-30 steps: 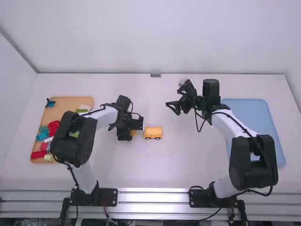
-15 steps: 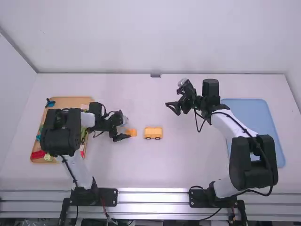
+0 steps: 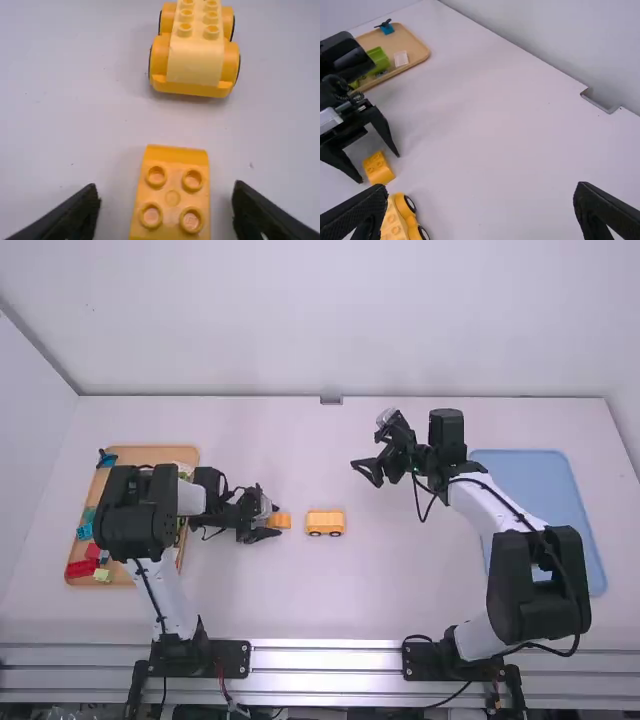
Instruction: Assemble lego blocks to make yellow taxi
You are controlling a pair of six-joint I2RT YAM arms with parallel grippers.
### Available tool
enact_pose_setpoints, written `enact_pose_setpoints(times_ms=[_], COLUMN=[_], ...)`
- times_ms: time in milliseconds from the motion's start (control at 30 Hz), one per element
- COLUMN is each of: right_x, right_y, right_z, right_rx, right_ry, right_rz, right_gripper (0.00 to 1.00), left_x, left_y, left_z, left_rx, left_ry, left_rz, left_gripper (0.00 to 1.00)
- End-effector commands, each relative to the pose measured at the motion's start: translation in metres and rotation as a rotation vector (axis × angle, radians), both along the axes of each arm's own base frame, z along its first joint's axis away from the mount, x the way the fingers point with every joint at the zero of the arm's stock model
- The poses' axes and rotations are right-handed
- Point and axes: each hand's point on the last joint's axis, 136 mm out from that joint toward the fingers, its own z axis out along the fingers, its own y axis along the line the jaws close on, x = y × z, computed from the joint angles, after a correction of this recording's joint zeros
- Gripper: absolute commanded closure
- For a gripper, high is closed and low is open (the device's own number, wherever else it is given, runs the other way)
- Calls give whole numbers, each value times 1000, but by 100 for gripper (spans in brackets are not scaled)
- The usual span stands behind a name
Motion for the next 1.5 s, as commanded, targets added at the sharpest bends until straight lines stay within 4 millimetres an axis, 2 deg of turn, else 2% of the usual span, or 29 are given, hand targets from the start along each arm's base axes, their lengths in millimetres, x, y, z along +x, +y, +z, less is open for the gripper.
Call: enact_pose_setpoints(times_ms=[0,100,300,333,500,600,667,800,900,933,1000,1033,1100,1167,1233,1267,1400,1467], right_x=[4,5,5,5,4,4,6,20,31,30,23,20,-6,-30,-43,-52,-67,-74], right_y=[2,2,2,2,2,2,1,-18,-39,-43,-40,-36,-11,2,7,9,14,18], right_z=[17,18,19,18,17,17,16,8,-8,-14,-25,-26,-31,-33,-38,-50,-82,-90], right_rx=[9,10,11,10,9,8,1,-64,-161,-179,-194,-188,-111,-19,22,30,6,19], right_ry=[-43,-51,-54,-50,-43,-40,-46,-45,-38,-28,-40,-54,-138,-195,-226,-232,-186,-167], right_rz=[7,7,7,7,7,7,-2,-108,-228,-248,-202,-167,63,221,295,334,387,419], right_gripper=[1,2,1,1,2,1,1,1,1,2,2,1,2,1,2,2,1,1], left_x=[-11,-19,-27,-26,-25,-23,-20,-8,3,4,6,6,6,6,4,4,1,1], left_y=[0,-1,2,3,4,6,7,8,10,10,7,6,4,-1,-4,-7,-14,-17], left_z=[-8,-9,-13,-13,-13,-14,-14,-8,3,7,18,22,33,44,51,58,74,77], left_rx=[-3,2,9,10,10,30,37,22,15,15,15,14,16,17,17,13,17,20], left_ry=[14,-30,-77,-85,-85,-81,-85,-37,5,10,17,18,13,-3,-16,-19,-43,-56], left_rz=[-14,-57,-78,-76,-71,-72,-71,-22,12,12,0,-3,-11,-19,-25,-15,-4,-1], left_gripper=[40,39,45,52,58,72,75,79,79,83,94,94,94,93,93,97,97,96])
